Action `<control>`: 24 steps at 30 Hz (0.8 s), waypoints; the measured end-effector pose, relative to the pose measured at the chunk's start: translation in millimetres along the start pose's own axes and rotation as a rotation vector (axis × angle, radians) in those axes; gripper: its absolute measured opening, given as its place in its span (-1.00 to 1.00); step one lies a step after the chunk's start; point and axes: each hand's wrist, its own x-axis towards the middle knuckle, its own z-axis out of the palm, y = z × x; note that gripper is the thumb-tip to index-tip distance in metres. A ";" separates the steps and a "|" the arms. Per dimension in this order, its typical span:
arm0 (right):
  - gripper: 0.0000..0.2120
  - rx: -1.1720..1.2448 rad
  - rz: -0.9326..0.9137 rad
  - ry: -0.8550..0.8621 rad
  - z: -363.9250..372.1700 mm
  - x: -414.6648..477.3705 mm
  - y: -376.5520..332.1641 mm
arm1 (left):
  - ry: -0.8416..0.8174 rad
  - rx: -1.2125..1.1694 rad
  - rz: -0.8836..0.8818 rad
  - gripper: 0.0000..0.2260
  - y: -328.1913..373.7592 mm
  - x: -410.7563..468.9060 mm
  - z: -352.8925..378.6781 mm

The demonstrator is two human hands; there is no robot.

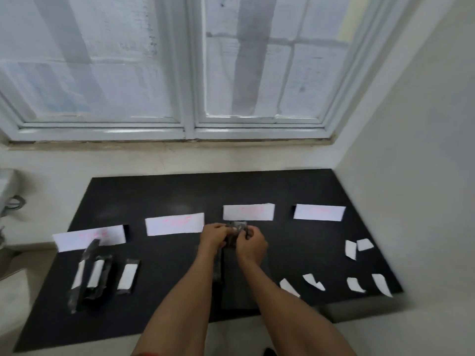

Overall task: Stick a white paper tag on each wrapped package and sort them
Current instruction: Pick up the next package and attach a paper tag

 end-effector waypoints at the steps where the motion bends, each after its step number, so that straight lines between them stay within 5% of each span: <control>1: -0.81 0.016 0.013 0.026 -17.9 14.4 5.5 | -0.044 0.030 -0.002 -0.83 0.9 -1.4 22.9; 12: -0.73 -0.325 0.082 -0.039 -176.3 98.0 131.0 | -0.240 0.085 -0.194 -0.78 -58.8 24.4 202.4; 18: -0.75 -0.696 0.035 -0.363 -198.7 104.7 171.9 | -0.214 0.019 -0.220 -0.86 -52.2 9.5 236.8; 24: -0.75 -0.849 0.002 -0.403 -194.9 113.7 182.5 | -0.163 -0.016 -0.241 -0.86 -53.5 17.1 244.8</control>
